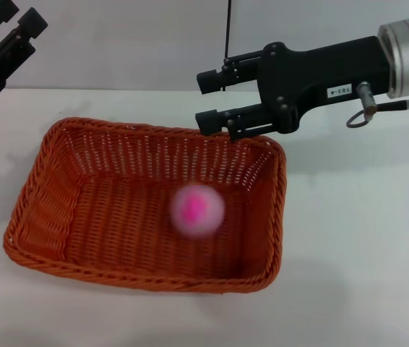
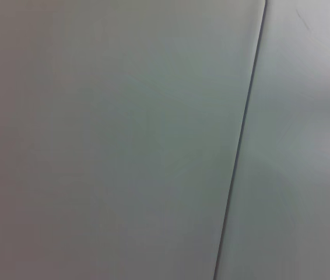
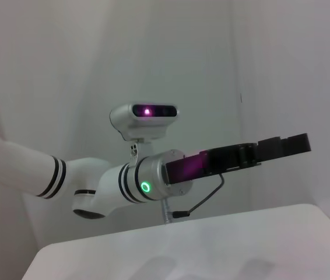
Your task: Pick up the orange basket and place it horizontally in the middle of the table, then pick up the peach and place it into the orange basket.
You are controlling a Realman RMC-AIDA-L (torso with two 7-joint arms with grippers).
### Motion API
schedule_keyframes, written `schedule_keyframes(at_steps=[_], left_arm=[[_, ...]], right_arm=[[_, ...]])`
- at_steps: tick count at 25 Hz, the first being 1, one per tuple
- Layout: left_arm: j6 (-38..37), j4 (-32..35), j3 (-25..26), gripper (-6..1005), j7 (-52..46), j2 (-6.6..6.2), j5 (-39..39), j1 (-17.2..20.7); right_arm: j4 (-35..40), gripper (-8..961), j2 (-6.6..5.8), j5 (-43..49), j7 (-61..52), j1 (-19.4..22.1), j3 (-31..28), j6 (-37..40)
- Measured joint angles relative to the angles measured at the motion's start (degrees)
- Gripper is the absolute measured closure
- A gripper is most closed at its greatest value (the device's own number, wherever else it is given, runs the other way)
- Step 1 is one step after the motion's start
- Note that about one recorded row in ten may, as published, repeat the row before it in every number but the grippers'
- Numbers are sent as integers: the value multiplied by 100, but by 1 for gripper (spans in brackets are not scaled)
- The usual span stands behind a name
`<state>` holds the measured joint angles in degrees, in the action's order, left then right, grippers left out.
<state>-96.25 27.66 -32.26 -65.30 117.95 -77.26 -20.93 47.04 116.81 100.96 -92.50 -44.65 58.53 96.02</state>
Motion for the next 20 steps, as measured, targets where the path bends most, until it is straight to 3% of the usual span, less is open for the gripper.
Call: schedule_keyframes(at_steps=[3,9,12,13,14,18,20], left_arm=[[-26,-15,0,302,0,1,0,4],[-54,-18,-41,302,-32,8,0,26],[-57,-17,-46,302,-28,9,1,30],[-62,-32,-51,302,-10,16,2,42],[-62,-32,-51,302,-10,16,2,42],[-115,-140,11,302,57,10,64,76],[-129,-178,50,302,115,15,122,98]], right_arm=[[-8,313,1,-11,13,81,-62,40],[48,313,6,-83,118,367,-374,170],[37,313,23,-414,366,722,-696,284],[26,313,31,-713,492,1042,-905,332],[26,313,31,-713,492,1042,-905,332],[-80,313,37,-1434,751,1907,-1568,356],[-156,313,34,-1554,846,2039,-1730,359]])
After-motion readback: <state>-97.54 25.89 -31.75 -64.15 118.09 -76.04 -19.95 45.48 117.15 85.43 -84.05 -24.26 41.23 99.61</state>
